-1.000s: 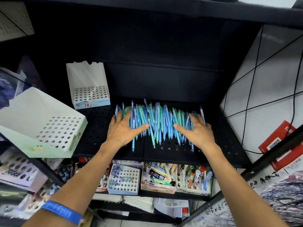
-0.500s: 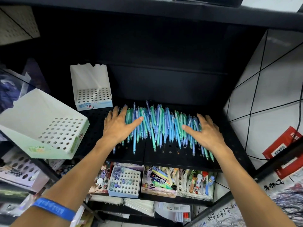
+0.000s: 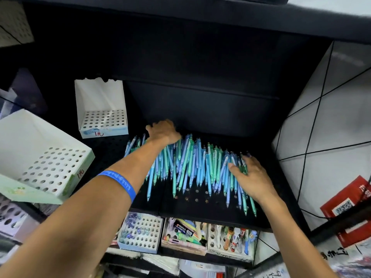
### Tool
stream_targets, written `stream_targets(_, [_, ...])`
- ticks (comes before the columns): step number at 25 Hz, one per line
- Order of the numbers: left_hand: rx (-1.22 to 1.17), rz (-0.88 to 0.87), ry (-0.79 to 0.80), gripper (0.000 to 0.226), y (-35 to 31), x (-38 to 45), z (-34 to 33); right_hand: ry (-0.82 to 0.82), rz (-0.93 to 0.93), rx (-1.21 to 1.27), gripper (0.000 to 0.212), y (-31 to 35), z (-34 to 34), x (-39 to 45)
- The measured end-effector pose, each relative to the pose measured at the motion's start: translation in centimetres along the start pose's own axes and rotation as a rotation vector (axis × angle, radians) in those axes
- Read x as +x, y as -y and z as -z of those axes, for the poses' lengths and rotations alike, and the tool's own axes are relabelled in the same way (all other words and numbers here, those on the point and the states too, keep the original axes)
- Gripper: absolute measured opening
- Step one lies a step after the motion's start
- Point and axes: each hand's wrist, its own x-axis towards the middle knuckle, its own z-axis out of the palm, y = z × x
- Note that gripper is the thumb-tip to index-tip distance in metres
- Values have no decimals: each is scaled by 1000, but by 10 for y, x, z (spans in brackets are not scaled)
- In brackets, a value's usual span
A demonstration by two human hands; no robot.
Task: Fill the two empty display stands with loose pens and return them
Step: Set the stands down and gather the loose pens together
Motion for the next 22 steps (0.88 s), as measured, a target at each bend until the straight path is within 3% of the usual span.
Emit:
stream_targets(7, [-265, 119, 35, 53, 3, 2, -1, 34, 25, 72, 71, -7, 0, -1])
stream_targets(13, [-277, 137, 46, 42, 2, 4, -6, 44, 15, 66, 68, -7, -2, -3])
stream_targets(19, [-317, 148, -171, 63, -1, -4, 9, 57, 16, 58, 69, -6, 0, -3])
stream_targets(22, [-390, 169, -217, 52, 33, -43, 27, 45, 1, 67, 71, -4, 2, 1])
